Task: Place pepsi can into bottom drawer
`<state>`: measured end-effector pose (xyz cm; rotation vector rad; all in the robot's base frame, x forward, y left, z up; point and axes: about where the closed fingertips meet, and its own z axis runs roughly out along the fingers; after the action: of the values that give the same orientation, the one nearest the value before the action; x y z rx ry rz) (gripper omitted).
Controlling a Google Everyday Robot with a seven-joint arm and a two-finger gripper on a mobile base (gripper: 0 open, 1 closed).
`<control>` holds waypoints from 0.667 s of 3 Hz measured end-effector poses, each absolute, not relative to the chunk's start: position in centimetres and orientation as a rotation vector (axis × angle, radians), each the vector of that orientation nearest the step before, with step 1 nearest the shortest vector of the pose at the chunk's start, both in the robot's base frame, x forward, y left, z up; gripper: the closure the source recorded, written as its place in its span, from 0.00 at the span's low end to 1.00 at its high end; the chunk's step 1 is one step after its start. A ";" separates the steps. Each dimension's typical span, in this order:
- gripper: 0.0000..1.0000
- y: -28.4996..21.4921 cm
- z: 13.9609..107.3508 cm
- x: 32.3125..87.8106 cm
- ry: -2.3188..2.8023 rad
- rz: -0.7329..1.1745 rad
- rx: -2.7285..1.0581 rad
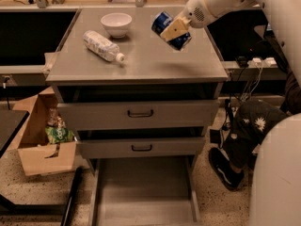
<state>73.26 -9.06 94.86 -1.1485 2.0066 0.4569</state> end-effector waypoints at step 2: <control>1.00 -4.9 91.7 63.1 1.807 0.445 -1.514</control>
Offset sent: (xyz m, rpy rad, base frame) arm -0.1838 0.0471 -0.0950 -0.1841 -0.0469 0.4735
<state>63.13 -4.92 91.74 -1.5137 1.8072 0.4449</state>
